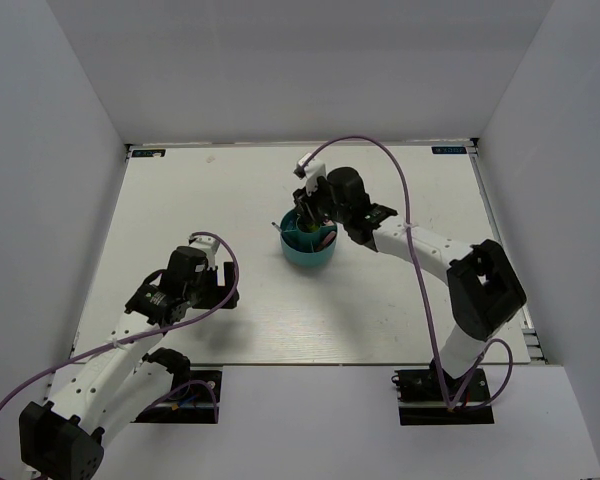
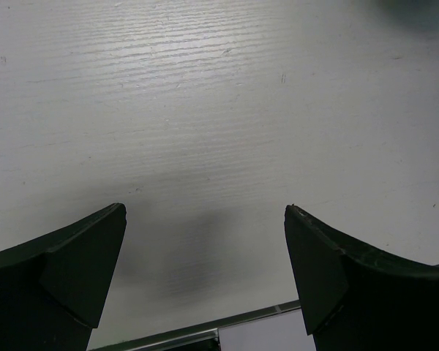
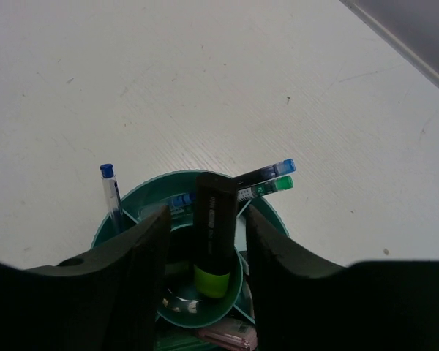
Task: Sort the stationery into containers
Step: Place the pen in the storage box, then reset both arms
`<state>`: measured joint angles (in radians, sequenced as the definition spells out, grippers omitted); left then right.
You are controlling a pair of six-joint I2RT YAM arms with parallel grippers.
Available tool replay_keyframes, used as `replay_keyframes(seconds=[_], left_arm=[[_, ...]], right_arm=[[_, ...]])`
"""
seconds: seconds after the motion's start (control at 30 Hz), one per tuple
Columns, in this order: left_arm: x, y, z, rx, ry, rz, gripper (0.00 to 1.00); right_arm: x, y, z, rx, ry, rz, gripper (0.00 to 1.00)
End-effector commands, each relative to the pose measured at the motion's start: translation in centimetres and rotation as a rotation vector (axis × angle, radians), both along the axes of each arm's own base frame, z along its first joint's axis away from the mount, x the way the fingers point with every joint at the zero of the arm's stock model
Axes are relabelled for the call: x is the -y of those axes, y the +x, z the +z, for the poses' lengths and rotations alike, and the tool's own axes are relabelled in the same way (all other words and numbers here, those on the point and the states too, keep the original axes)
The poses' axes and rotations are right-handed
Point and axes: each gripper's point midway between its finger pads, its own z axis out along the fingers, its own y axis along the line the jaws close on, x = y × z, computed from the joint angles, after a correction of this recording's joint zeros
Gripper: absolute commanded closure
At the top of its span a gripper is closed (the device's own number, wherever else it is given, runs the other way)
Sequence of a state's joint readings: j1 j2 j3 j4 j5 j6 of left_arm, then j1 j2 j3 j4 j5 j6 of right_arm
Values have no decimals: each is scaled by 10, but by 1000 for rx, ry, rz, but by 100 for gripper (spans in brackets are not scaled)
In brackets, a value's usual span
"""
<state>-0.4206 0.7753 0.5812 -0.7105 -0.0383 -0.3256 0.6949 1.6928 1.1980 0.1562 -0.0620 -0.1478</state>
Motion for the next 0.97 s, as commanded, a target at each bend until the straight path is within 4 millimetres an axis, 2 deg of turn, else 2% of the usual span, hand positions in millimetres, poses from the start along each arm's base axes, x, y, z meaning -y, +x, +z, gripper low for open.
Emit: replay_keyframes(seconds=[0.0, 0.1, 0.3, 0.43, 0.47, 0.5, 0.53, 0.63, 0.67, 0.7, 0.73, 0.77, 0.8, 0.83, 0.87, 0.9, 0.93], left_arm=[[-2, 2, 2, 13, 5, 5, 0], [-2, 2, 2, 15, 5, 5, 0], [-2, 3, 2, 19, 6, 4, 0], [-3, 3, 4, 29, 8, 5, 0], [-3, 3, 4, 29, 7, 8, 0], [-3, 4, 5, 35, 5, 5, 0], [-3, 4, 5, 37, 3, 9, 0], [-2, 6, 7, 45, 2, 4, 0], [-2, 5, 5, 41, 3, 2, 0], [-1, 7, 7, 48, -3, 5, 0], [0, 7, 7, 46, -5, -1, 0], [1, 7, 7, 44, -8, -1, 0], [2, 9, 8, 49, -11, -4, 0], [3, 8, 7, 45, -17, -8, 0], [3, 9, 8, 49, -16, -9, 0], [3, 10, 9, 54, -21, -9, 0], [4, 10, 9, 57, -21, -10, 0]], right_arm=[[4, -1, 31, 66, 33, -1, 49], [7, -2, 32, 62, 29, -2, 42], [10, -9, 34, 45, 18, 0, 36], [22, -17, 51, 51, 24, -21, 34], [29, -18, 51, 35, 6, -36, 31], [37, -25, 42, -4, -34, -46, 29], [42, -28, 52, 9, -32, -58, 28], [74, -43, 57, 5, -81, -136, 23], [87, -56, 69, 34, -63, -152, 17], [104, -58, 58, 36, -94, -208, 15], [113, -64, 44, 32, -115, -230, 10], [124, -73, 58, 67, -90, -249, 10], [141, -71, 55, 75, -122, -322, 10], [153, -79, 58, 72, -128, -347, 10], [158, -80, 60, 88, -137, -358, 10], [172, -82, 40, 84, -198, -394, 10], [177, -86, 43, 112, -209, -388, 10]])
